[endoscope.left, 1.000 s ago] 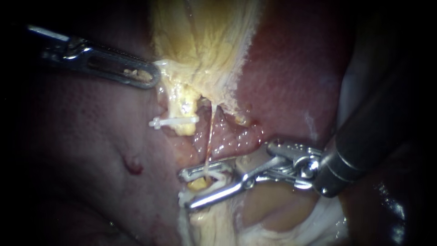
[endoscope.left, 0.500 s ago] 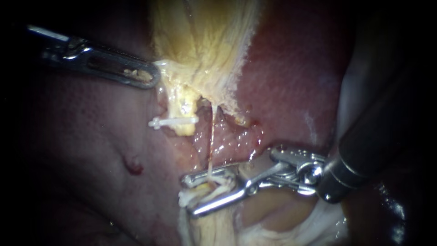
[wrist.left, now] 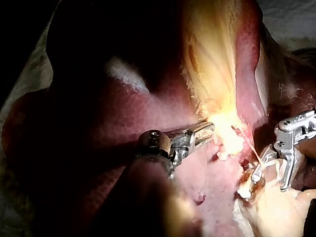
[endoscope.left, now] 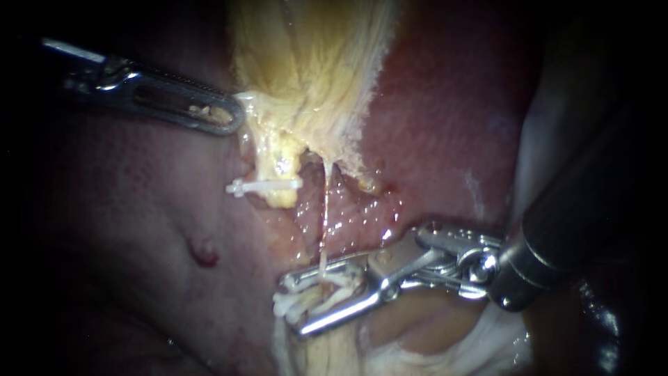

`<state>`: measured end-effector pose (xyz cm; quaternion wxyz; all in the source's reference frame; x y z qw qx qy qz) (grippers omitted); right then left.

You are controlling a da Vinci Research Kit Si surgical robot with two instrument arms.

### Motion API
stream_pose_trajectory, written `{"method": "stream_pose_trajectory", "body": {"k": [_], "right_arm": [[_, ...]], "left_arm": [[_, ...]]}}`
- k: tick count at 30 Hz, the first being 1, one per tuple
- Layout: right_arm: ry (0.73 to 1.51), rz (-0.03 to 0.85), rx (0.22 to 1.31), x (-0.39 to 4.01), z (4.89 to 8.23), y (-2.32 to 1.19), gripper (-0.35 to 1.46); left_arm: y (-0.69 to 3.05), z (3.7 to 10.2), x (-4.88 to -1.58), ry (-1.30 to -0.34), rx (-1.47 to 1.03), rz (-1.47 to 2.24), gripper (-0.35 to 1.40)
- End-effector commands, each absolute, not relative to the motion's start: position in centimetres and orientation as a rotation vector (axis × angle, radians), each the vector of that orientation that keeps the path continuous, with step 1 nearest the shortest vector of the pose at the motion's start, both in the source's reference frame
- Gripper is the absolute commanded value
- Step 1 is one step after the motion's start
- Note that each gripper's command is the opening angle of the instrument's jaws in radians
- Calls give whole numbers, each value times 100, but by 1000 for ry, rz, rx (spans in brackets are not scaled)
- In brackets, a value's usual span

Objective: Clipping first clip right tube

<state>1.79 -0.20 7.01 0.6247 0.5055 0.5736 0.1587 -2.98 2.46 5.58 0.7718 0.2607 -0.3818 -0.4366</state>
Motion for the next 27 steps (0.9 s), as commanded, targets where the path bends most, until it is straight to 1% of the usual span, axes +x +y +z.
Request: {"method": "stream_pose_trajectory", "body": {"k": [1,7,12,27], "right_arm": [[1316,365,1158,179,701,-20,41],[1317,371,1155,177,703,-16,35],[1317,370,1156,174,705,-15,26],[1317,369,1158,170,707,-12,-15]], "left_arm": [[246,558,-298,-828,565,-946,-35],[246,559,-298,-828,565,-946,-35],[246,559,-298,-828,565,-946,-35],[246,559,-298,-828,565,-946,-35]]}}
